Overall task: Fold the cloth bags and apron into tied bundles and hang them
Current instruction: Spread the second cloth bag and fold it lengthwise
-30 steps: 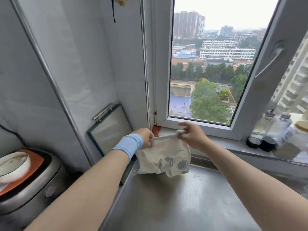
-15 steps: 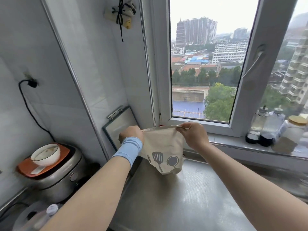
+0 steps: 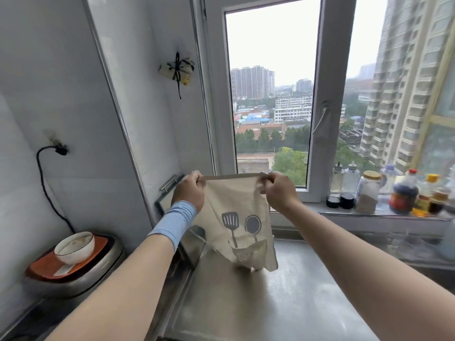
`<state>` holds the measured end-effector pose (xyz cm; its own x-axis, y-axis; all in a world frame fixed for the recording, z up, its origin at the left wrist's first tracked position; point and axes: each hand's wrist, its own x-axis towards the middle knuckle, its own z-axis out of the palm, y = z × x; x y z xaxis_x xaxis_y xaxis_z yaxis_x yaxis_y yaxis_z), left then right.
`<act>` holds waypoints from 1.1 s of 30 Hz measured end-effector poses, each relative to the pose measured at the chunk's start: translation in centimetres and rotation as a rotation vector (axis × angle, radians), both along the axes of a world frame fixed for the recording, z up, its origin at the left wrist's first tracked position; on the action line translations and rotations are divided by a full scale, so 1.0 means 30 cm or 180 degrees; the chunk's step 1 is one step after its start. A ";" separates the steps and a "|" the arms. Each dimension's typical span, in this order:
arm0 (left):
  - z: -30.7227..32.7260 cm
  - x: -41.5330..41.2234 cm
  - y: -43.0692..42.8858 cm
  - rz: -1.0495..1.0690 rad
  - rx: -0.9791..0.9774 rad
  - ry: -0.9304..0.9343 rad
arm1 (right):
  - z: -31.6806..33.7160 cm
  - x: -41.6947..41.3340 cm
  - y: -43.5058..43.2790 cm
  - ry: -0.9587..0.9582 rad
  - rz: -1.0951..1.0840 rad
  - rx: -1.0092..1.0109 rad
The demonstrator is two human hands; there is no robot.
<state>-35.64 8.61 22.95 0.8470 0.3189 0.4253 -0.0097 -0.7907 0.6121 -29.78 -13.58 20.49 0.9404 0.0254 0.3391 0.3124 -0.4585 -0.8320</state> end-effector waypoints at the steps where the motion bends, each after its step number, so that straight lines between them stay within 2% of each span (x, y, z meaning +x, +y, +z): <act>1: 0.035 -0.041 -0.003 -0.0075 -0.0058 -0.0003 | 0.033 -0.053 -0.010 -0.0032 0.0015 -0.0011; 3: 0.104 -0.095 -0.011 -0.0209 -0.0057 0.0001 | 0.106 -0.124 -0.034 -0.0044 0.0010 0.0147; 6: 0.233 -0.151 -0.027 -0.0321 0.0391 -0.0133 | 0.239 -0.204 -0.077 -0.0419 -0.0256 0.0458; 10: 0.429 -0.205 -0.085 -0.0630 0.0686 0.0403 | 0.383 -0.274 -0.139 -0.0648 -0.0439 0.0614; 12: 0.480 -0.212 -0.115 -0.0752 0.0758 0.0577 | 0.420 -0.293 -0.178 -0.0803 -0.0552 0.0369; 14: 0.477 -0.201 -0.137 -0.0747 0.0836 0.0579 | 0.423 -0.299 -0.221 -0.0895 -0.0730 -0.0228; 19: 0.323 -0.126 -0.176 -0.0714 0.0524 0.0647 | 0.314 -0.243 -0.289 -0.0733 -0.1055 -0.1456; 21: 0.230 -0.058 -0.196 -0.0711 0.0324 0.0611 | 0.251 -0.184 -0.303 -0.0473 -0.1213 -0.1730; 23: 0.138 0.016 -0.213 -0.0713 0.0173 0.0594 | 0.191 -0.119 -0.307 0.0001 -0.1062 -0.1418; 25: 0.046 0.105 -0.229 -0.0675 0.0230 0.0553 | 0.123 -0.045 -0.303 0.0512 -0.0743 -0.0634; 27: -0.047 0.200 -0.241 -0.0604 0.0376 0.0582 | 0.032 0.056 -0.305 0.0754 -0.0676 -0.0225; 29: -0.143 0.303 -0.251 -0.0596 0.0553 0.0686 | -0.068 0.173 -0.310 0.0710 -0.0720 -0.0353; 33: -0.334 0.503 -0.274 -0.0641 0.0791 0.1164 | -0.292 0.385 -0.304 0.0690 -0.0725 -0.1141</act>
